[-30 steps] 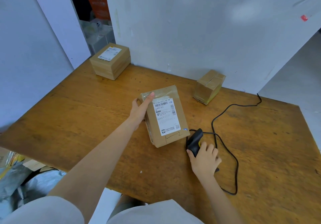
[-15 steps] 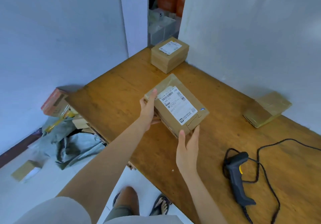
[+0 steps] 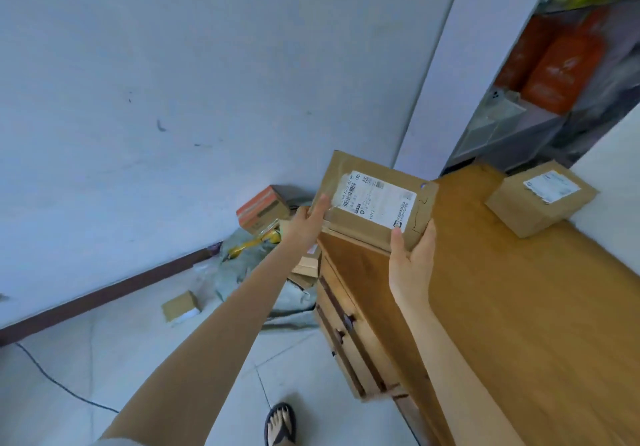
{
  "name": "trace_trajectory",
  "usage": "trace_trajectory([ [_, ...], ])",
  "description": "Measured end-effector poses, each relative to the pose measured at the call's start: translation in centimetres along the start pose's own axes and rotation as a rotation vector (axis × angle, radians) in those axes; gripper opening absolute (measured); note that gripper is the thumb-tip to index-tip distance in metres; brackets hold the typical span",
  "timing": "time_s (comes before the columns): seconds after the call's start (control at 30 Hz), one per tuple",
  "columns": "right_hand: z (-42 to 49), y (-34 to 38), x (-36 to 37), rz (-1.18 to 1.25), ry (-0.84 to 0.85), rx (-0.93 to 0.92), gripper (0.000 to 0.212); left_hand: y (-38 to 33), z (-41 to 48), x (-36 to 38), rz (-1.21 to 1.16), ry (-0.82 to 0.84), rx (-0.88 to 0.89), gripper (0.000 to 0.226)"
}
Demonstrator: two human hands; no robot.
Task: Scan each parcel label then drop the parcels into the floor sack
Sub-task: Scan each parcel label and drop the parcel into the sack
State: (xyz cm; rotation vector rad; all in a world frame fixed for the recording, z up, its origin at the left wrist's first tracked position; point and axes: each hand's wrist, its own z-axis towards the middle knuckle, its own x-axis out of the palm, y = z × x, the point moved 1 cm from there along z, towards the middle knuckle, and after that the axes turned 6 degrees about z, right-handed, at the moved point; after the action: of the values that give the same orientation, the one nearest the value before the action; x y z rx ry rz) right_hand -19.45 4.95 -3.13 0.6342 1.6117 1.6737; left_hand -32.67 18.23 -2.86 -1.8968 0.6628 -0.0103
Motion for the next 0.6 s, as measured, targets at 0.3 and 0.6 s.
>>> trace_trajectory([
  [0.3,7.0,0.7,14.8,-0.063,0.22,-0.023,0.051,0.7,10.2,-11.4,0.066,-0.078,-0.044,0.065],
  [0.6,19.1,-3.0,23.7,-0.218,0.361,0.11,0.059,-1.2,22.8,-14.3,0.124,-0.089,-0.19,0.053],
])
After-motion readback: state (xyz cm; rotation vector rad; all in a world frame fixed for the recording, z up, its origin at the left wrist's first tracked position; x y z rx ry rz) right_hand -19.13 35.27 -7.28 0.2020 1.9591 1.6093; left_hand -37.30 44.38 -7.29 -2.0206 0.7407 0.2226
